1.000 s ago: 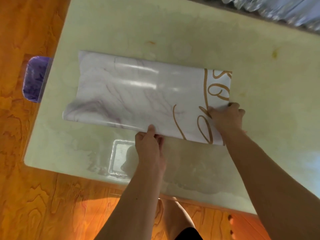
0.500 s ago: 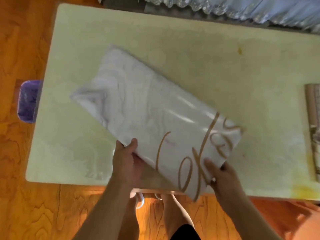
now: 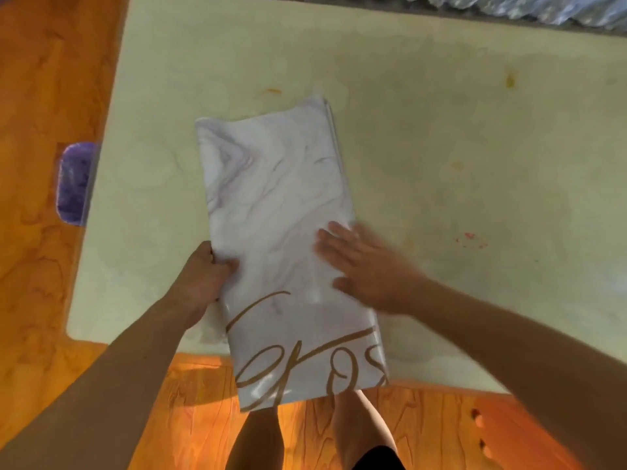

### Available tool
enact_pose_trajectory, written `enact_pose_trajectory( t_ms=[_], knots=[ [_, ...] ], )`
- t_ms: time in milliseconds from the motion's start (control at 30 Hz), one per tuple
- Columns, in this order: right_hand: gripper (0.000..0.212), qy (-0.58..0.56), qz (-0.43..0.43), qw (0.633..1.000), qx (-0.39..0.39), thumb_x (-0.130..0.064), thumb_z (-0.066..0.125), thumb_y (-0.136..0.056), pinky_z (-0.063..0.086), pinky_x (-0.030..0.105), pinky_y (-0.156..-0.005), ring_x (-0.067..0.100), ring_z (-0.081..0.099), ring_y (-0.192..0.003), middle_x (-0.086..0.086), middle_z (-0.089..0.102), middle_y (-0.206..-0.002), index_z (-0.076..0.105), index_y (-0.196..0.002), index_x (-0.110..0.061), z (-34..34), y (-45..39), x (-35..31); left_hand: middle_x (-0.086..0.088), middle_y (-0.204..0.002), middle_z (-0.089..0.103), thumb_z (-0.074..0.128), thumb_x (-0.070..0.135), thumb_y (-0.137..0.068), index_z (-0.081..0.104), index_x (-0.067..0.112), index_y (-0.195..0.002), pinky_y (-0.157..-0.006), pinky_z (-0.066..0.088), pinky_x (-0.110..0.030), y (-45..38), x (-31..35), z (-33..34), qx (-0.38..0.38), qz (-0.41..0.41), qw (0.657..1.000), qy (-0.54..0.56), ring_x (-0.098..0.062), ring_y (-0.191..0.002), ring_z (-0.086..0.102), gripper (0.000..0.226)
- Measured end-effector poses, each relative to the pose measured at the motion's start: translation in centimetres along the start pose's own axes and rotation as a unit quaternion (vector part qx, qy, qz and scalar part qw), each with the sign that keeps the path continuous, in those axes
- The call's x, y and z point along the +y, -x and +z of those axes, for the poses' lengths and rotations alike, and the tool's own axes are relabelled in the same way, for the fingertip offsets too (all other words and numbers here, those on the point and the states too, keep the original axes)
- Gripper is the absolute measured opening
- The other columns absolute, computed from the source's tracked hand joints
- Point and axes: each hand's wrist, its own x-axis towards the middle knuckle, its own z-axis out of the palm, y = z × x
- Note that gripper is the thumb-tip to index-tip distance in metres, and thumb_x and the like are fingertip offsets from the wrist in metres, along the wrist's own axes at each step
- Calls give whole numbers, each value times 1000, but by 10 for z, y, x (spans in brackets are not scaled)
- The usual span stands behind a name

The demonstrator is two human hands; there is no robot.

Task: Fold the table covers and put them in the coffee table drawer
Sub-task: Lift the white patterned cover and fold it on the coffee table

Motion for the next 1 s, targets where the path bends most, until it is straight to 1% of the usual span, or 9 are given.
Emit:
enact_pose_trajectory(
  t_ms=[67,133,233,300,333,433,533,733,1000],
  knots=[
    [70,42,-6,996,-74,-56,20,-106,13,54,-123,25,-8,-155,6,-3,-169,5,-161,-15,15,5,25,-10,-117,62,71,38,-89,50,18,-124,-87,54,-52,1,-7,-7,93,58,957,-270,-39,-106,63,45],
    [72,59,-7,994,-95,-57,19,-106,12,53,-123,25,-8,-155,6,-5,-169,4,-161,-14,21,7,31,-19,-128,52,66,35,-91,44,16,-136,-86,49,-52,4,-21,-16,182,228,835,-466,-44,-110,57,54],
    [73,54,-28,995,-83,-60,17,-105,13,52,-124,25,-10,-155,7,-6,-169,4,-161,-14,18,4,28,-23,-148,46,50,24,-92,44,12,-147,-105,44,-53,2,-50,-34,43,489,629,-603,-46,-134,47,57],
    [74,45,-54,994,-84,-62,16,-105,9,51,-125,25,-12,-155,9,-8,-168,3,-161,-15,13,3,36,-23,-163,26,39,33,-101,28,9,-158,-120,29,-55,-5,-62,-48,-71,514,539,-663,-43,-152,21,63],
    [75,50,-65,993,-84,-62,17,-105,8,50,-125,26,-11,-155,10,-8,-168,4,-161,-15,11,3,39,-22,-166,16,39,44,-101,19,9,-161,-123,21,-55,-7,-64,-51,-103,501,523,-682,-41,-155,9,72],
    [69,74,-62,994,-48,-54,29,-107,17,52,-124,35,12,-154,21,17,-165,22,-158,-8,13,12,35,-20,-168,4,31,85,-87,10,12,-162,-126,12,-55,-6,-66,-48,-122,461,546,-689,-40,-155,-3,107],
    [55,48,-32,998,14,-43,41,-105,32,49,-117,36,44,-137,18,50,-143,46,-146,-7,26,24,21,-22,-168,2,31,94,-77,6,17,-163,-125,9,-58,-3,-73,-41,-115,459,561,-679,-43,-154,-5,117],
    [54,-20,-34,999,4,-26,33,-101,32,44,-119,31,42,-141,16,47,-150,41,-150,-5,14,27,27,-26,-164,18,33,93,-77,10,22,-163,-124,11,-60,-9,-70,-39,-108,498,552,-660,-49,-152,11,114],
    [60,7,-69,996,-49,-33,32,-101,30,47,-121,32,26,-151,19,29,-161,32,-155,-7,8,32,36,-39,-142,46,17,45,-110,29,14,-157,-99,47,-68,-29,-72,-41,-72,599,414,-681,-64,-124,48,58]
  ],
)
